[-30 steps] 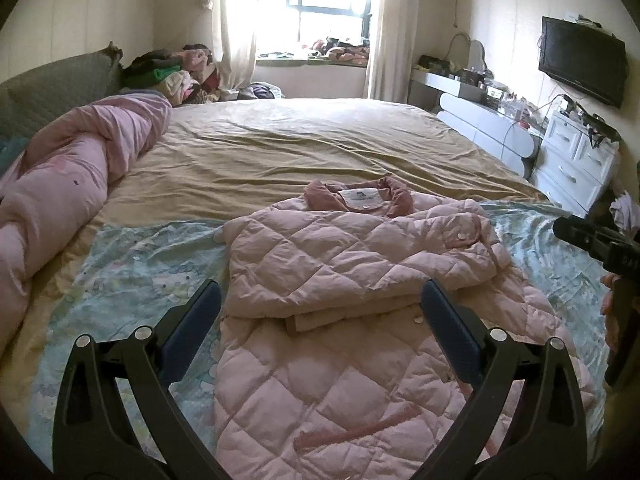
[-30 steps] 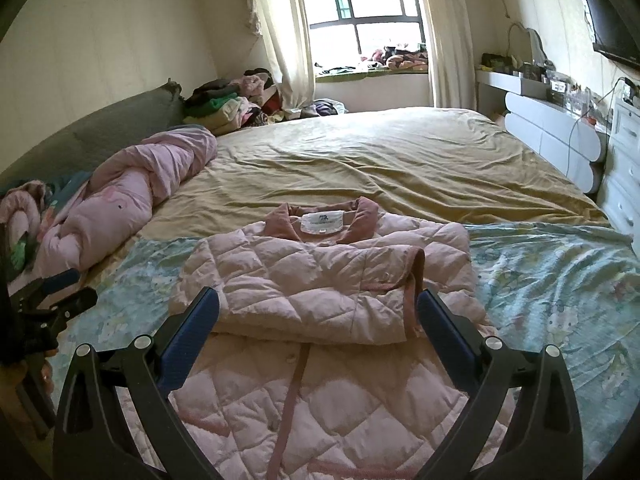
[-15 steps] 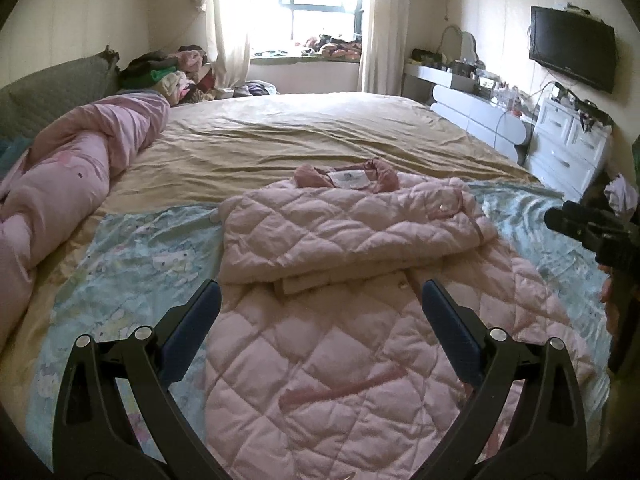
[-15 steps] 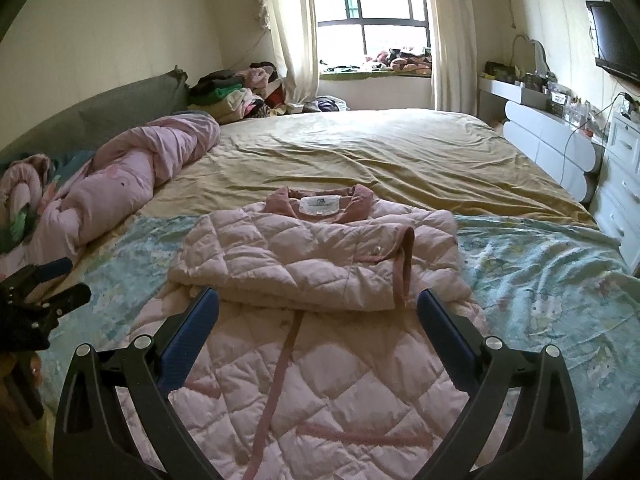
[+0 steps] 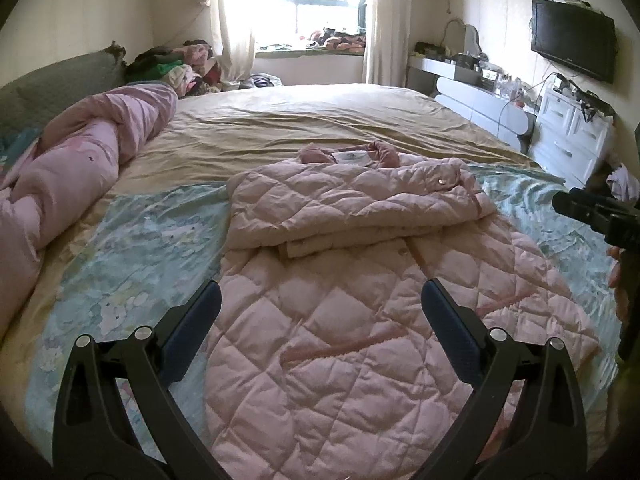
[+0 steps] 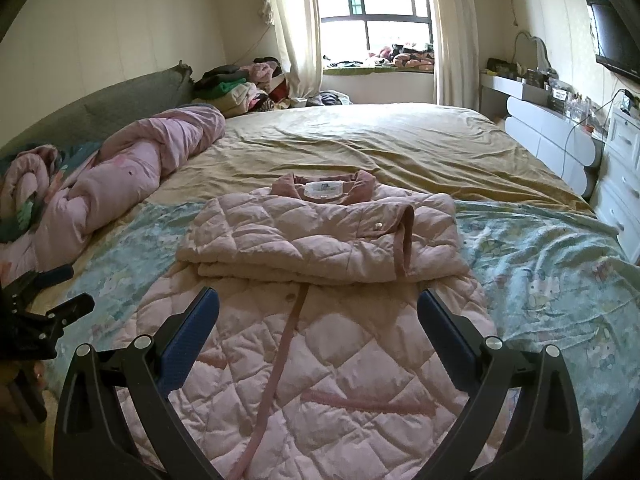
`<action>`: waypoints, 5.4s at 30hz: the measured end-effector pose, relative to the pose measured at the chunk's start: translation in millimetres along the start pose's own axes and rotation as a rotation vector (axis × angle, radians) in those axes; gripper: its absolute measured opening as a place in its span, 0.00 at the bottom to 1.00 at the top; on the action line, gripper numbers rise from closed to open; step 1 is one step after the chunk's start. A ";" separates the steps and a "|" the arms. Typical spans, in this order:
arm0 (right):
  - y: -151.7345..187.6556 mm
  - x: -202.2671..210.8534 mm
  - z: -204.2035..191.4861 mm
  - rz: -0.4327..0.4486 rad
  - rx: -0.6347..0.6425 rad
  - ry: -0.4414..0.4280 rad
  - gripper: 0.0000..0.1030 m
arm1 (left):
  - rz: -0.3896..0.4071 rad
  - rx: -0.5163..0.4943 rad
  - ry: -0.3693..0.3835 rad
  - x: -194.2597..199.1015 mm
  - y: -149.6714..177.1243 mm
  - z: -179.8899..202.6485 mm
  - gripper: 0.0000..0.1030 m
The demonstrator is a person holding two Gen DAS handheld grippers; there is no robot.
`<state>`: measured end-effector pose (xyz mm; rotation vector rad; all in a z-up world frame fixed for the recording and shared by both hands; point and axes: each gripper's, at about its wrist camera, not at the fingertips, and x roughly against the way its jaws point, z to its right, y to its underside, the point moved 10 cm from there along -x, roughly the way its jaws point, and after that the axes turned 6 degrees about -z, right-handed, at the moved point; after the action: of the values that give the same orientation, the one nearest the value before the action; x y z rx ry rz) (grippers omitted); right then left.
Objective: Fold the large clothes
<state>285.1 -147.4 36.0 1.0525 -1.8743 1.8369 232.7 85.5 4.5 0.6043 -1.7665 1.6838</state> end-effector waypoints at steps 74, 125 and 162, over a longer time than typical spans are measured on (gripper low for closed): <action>154.8 9.5 114.9 -0.208 -0.116 0.086 0.96 | -0.304 0.190 -0.084 -20.9 155.2 -48.4 0.91; 250.7 2.4 129.2 -0.452 -0.185 -0.153 0.47 | -0.432 0.295 0.084 -52.1 189.5 -45.8 0.36; -48.1 15.1 137.9 0.134 -0.207 -0.225 0.17 | -0.048 0.234 0.165 -29.3 -60.9 -70.2 0.13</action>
<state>344.5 -278.8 63.5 1.1232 -2.2594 1.6025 304.4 147.5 26.9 0.5850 -1.4409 1.8650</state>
